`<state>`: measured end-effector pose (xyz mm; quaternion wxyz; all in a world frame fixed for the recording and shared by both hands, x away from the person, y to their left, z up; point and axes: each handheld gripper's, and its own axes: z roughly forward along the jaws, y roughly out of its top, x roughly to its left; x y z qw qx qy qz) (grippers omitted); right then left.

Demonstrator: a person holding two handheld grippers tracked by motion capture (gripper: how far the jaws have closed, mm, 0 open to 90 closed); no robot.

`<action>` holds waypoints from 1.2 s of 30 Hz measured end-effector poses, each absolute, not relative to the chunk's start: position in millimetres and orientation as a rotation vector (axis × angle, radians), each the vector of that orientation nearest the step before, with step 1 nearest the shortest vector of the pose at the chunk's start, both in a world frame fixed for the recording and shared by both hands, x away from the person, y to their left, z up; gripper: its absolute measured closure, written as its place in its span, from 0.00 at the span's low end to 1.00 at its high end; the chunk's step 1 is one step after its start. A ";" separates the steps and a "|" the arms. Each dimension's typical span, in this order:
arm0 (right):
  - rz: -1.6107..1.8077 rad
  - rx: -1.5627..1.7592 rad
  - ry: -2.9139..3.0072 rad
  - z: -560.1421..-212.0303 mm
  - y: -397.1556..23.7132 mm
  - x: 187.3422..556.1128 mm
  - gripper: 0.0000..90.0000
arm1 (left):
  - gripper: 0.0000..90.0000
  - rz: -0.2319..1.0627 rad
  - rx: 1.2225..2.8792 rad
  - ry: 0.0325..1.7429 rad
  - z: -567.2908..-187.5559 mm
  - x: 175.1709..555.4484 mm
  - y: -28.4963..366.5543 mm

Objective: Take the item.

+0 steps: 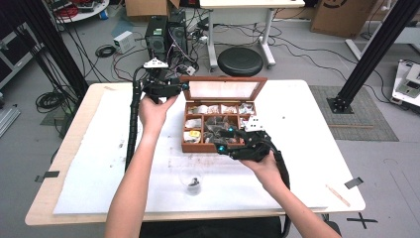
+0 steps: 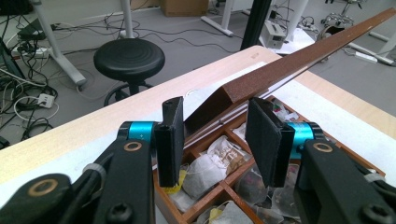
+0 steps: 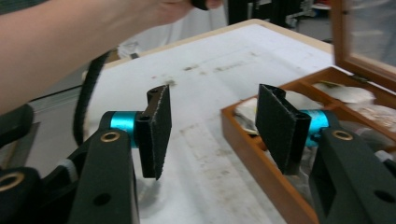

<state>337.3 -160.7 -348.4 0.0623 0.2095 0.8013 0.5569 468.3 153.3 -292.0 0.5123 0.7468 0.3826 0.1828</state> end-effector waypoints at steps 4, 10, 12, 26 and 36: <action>1.670 0.668 2.385 -347.6 -171.1 340.8 0.48 | 0.64 0.441 1.796 0.922 -292.0 468.3 153.3; 1.649 0.733 2.329 -347.0 -188.6 348.3 0.46 | 0.64 0.437 1.791 0.922 -292.3 468.7 153.5; 1.643 0.752 2.312 -347.1 -193.1 349.9 0.46 | 0.64 0.437 1.792 0.921 -292.3 468.7 153.6; 1.598 0.897 2.180 -350.1 -237.4 354.5 0.43 | 0.64 0.435 1.788 0.919 -293.5 467.5 154.0; 1.584 1.128 1.988 -357.8 -285.7 355.7 0.42 | 0.64 0.433 1.785 0.921 -293.7 467.4 154.0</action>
